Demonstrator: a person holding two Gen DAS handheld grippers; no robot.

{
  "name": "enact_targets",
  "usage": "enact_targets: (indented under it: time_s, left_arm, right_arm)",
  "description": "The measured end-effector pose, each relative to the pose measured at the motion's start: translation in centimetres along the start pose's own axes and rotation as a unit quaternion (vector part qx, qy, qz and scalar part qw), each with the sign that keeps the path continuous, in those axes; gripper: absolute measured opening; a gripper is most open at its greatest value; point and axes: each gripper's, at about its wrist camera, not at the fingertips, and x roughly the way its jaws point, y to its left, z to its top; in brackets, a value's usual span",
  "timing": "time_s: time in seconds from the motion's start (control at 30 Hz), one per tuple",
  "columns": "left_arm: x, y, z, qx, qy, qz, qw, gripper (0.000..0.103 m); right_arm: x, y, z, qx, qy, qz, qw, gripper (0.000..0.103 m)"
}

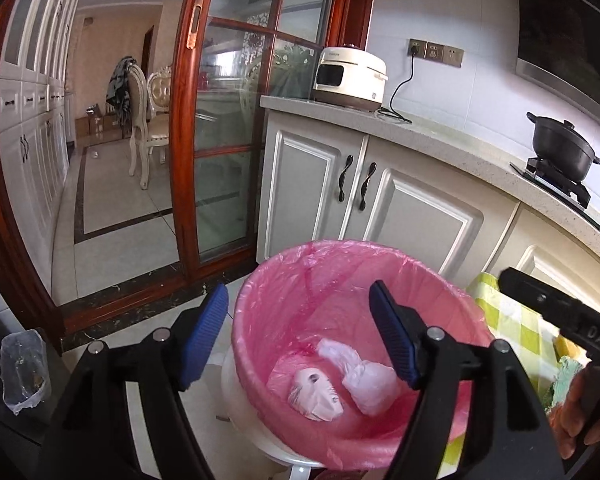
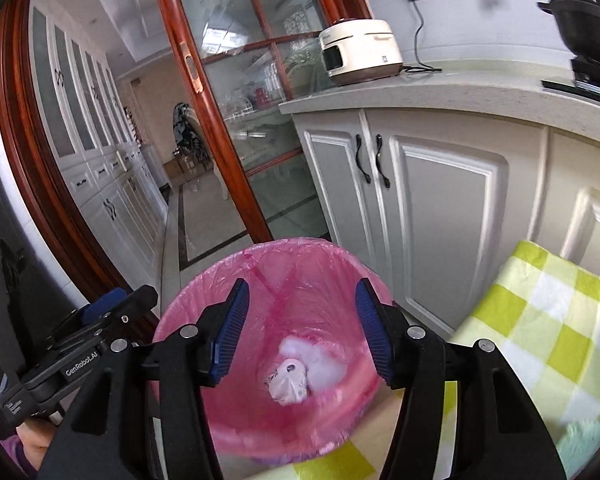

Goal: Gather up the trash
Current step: 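Move both grippers back over the table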

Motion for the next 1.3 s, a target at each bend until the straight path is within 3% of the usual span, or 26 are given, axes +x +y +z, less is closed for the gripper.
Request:
enact_targets:
  time_s: [0.27,0.37,0.63,0.9,1.1,1.3]
  left_arm:
    - [-7.3,-4.2,-2.8,0.039,-0.050,0.004,0.9980,0.098]
    - [-9.6,-6.6,-4.5,0.058,-0.056,-0.015,0.9966,0.098]
    - [-12.0,-13.6,-8.9,0.075,-0.020,-0.078,0.9939,0.098]
    - [-12.0,-19.2,-13.2,0.077,0.030,-0.129,0.9882,0.098]
    - [-11.0,-22.5,-16.1,0.099,0.063,-0.154,0.9812,0.098]
    - [-11.0,-23.6,-17.6,0.121,0.071,-0.163,0.9766,0.098]
  right_arm:
    - [-8.2,-0.1,-3.5,-0.012,-0.035,-0.033,0.999,0.059]
    - [-11.3,-0.9,-5.5,-0.012,-0.039,-0.056,0.998,0.063]
    - [-18.3,-4.7,-10.2,-0.003,-0.034,-0.130,0.991,0.065]
    - [-25.3,-11.2,-14.9,0.045,-0.042,-0.229,0.971,0.067]
    - [-26.8,-15.9,-17.5,0.080,-0.011,-0.291,0.953,0.067]
    - [-25.8,-17.1,-18.2,0.093,0.004,-0.292,0.952,0.069]
